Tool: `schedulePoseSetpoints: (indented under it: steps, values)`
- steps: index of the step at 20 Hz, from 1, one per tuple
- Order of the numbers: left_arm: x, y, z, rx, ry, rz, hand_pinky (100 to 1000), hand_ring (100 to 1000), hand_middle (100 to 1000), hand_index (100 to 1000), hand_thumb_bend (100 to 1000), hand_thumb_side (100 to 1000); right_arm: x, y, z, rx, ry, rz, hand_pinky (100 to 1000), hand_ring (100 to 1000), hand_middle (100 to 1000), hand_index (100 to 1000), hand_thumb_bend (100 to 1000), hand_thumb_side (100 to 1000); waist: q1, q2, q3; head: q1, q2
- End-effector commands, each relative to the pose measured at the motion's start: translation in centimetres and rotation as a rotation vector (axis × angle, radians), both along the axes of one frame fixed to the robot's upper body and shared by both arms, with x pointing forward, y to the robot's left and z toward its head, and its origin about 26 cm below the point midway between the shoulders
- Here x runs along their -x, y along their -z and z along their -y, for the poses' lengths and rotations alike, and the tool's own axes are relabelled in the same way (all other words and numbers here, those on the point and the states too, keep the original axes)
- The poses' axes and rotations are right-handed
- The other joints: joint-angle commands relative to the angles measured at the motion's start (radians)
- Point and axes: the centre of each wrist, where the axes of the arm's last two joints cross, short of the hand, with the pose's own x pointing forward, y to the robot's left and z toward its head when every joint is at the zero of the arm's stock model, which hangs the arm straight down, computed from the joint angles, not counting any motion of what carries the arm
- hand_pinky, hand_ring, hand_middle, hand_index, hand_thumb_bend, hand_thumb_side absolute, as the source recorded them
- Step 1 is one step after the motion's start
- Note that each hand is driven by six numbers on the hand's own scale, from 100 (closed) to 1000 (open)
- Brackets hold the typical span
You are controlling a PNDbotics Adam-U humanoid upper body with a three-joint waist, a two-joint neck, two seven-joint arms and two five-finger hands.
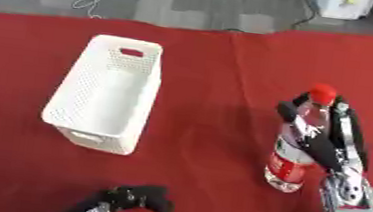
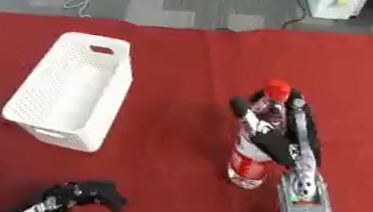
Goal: Pick up objects on the table and place them in the box.
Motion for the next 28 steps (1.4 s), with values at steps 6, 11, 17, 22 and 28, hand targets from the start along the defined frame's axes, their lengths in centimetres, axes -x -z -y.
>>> schedulePoseSetpoints:
  steps: [6,11,17,22,28]
  values:
    - [0.2,-0.3,-0.1,-0.098,0.149,0.181,760,835,699,977,100,800,-1.0,-4.8,-0.6,0.034,-0.029,0.159,100,100,100,261,723,521,-0.011,-0.038,-0.006,0.005,0.007]
    - [0.2,-0.3,-0.2,-0.096,0.152,0.171,760,835,699,977,100,797,-1.6,-5.9,-0.6,0.041,-0.007,0.192,100,100,100,242,709,520,-0.019,-0.047,-0.004,0.01,0.008]
    - [0.2,-0.3,-0.2,-0.098,0.154,0.17,760,834,698,978,100,801,-1.7,-5.4,-0.7,0.069,0.001,0.185,100,100,100,234,747,427,-0.02,-0.045,-0.003,0.01,0.01]
    - [0.2,-0.1,-0.3,-0.105,0.15,0.169,760,835,698,978,100,805,-1.7,-5.2,-0.7,0.091,0.004,0.175,100,100,100,230,758,407,-0.02,-0.04,-0.004,0.01,0.017]
    - [0.2,0.1,-0.2,-0.11,0.148,0.164,761,835,697,979,100,804,-2.0,-5.7,-1.1,0.128,-0.007,0.192,100,100,100,222,778,383,-0.025,-0.04,-0.002,0.01,0.022]
